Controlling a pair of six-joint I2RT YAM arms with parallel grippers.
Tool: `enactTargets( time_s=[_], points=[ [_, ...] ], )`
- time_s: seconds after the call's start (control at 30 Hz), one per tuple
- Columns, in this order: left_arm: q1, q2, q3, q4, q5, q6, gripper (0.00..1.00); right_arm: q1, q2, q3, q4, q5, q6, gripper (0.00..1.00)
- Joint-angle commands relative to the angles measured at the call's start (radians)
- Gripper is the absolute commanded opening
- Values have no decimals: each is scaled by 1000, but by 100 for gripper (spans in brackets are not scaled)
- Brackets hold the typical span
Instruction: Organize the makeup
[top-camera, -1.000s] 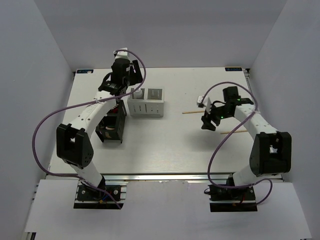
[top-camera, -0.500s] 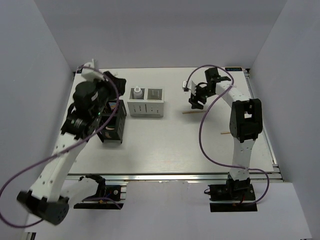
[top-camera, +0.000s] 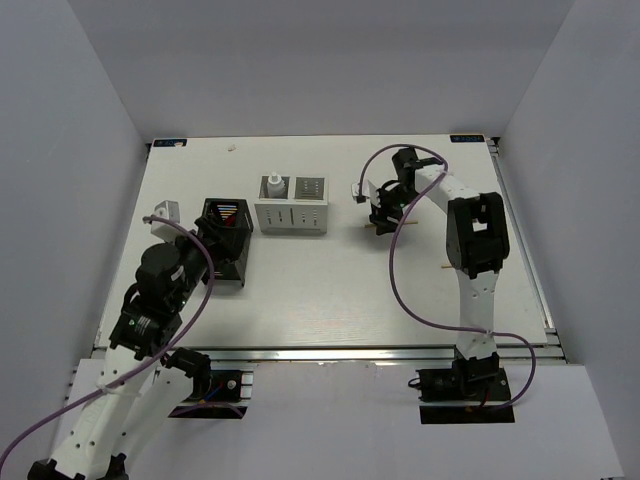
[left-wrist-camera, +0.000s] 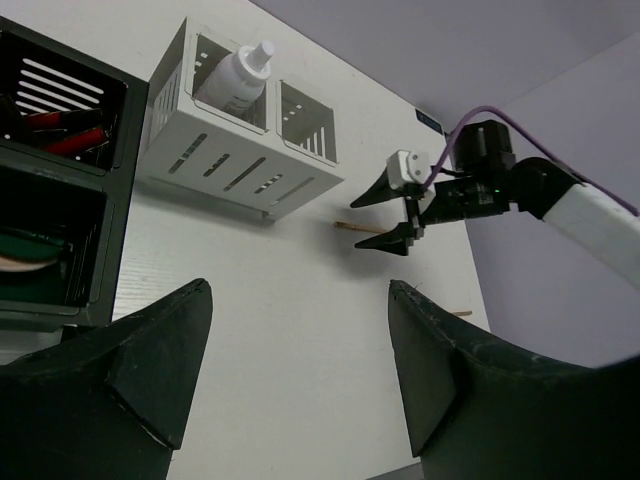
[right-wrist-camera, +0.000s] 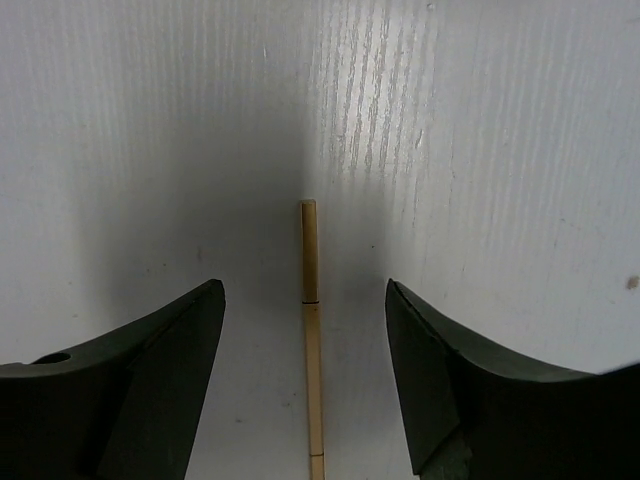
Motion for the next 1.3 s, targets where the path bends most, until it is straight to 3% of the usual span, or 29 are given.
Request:
enactTargets(
  time_s=[0.0,0.23,0.33,0.37,0.5,0.63,0.83,1.03,1.1,1.23,1.27],
  points=[
    [-3,-42,3,-29,-7,-47,80,0,34,64,-37,10,-30,70],
    [-3,-28,14,-52,-8,-34,81,7,95,117,-60,54,-13,62],
    [-3,-30,11,-46,-7,-38,81,7,129,152,-141,74,-45,49],
    [-5,-30,11,-46,-8,-38,81,7,140,166,-173,86,-54,40],
    [-3,-34,9,-45,-4,-35,81,8,169,166,-296,180,-105,33],
    [-3,-41,-5,-37,-1,-38,82,8,114,31,-229,229,-110,29],
    [-3,-54,-18,-28,2,-52,82,8,89,12,-138,220,31,1],
    [-3,-60,-2,-38,-4,-50,82,7,-65,38,1,-8,234,0],
    [-3,-62,-5,-31,-2,-56,82,8,-148,60,52,-158,322,0],
    [-3,-74,-25,-3,10,-67,82,16,-291,45,277,-402,571,0],
    [-3,-73,-25,1,13,-70,82,17,-344,1,460,-433,646,0]
  ],
)
